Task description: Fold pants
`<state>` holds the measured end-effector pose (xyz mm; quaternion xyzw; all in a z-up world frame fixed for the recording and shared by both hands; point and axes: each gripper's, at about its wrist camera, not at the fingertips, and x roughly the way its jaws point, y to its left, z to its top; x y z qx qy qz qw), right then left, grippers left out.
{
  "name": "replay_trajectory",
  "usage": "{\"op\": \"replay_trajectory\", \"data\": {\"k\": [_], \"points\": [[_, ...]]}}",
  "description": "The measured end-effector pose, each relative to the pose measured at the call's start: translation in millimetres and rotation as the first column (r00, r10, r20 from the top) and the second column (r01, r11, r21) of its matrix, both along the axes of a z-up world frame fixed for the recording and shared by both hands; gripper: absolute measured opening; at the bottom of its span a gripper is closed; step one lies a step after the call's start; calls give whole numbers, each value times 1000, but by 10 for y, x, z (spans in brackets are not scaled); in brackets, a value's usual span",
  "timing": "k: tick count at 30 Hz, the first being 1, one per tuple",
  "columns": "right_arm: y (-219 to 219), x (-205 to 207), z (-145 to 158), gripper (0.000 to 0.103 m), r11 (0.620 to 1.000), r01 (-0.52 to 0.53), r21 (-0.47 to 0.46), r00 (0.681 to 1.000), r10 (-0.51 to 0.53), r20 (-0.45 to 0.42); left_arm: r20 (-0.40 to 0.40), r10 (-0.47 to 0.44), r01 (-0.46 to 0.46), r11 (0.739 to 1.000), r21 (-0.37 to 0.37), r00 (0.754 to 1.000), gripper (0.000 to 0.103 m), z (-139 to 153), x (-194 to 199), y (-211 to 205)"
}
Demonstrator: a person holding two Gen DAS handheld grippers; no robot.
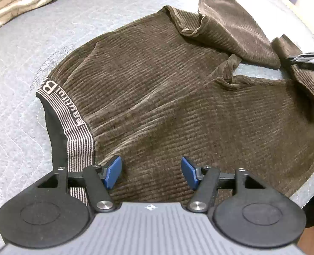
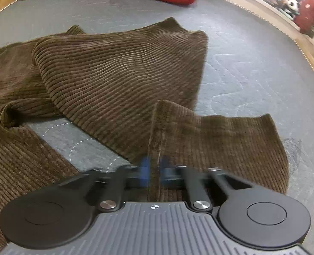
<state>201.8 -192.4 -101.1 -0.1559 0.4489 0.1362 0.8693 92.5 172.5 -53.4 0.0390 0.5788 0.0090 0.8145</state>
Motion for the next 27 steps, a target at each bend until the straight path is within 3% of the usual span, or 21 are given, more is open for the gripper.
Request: {"op": "replay_trajectory", "data": {"k": [2,4,6,9,12,15,18,19,20,24,26,27], "points": [[-274,-55,266,6,992,94,88,994,-98,44,6,-2,2,1000,-1,1000,68,6,5,-24],[-692,-190,575,6,962,207,176,968,-227,103,22,-12,12,1000,-8,1000,68,30,-1,-50],[-1208,-419,838,6,912,320,257,920,-364,143,38,-21,22,1000,-22,999,68,69,-27,-105],[-2068,-890,979,6,786,515,342,804,-581,126,64,-41,44,998,-43,997,68,140,-70,-215],[-2889,-1367,873,6,609,710,354,647,-762,12,79,-66,70,996,-53,995,68,190,-100,-332],[-3572,-1804,538,6,363,885,293,425,-887,-183,80,-86,90,995,-50,993,68,189,-95,-428],[-3971,-2125,139,6,118,965,233,203,-901,-383,69,-90,93,995,-37,993,68,153,-52,-493],[-4036,-2194,74,7,55,971,232,150,-898,-413,68,-91,93,995,-35,994,68,146,-37,-511],[-4053,-2221,71,7,25,974,226,117,-908,-402,67,-90,93,995,-34,994,68,139,-22,-534],[-3997,-2119,394,10,43,968,248,93,-977,-191,65,-85,87,996,-30,994,69,119,14,-589],[-3912,-2014,548,12,107,932,347,159,-979,-126,64,-86,88,996,-30,994,69,113,14,-595],[-3851,-1903,576,20,160,902,400,227,-966,-124,64,-85,87,996,-29,994,70,107,16,-592]]}}
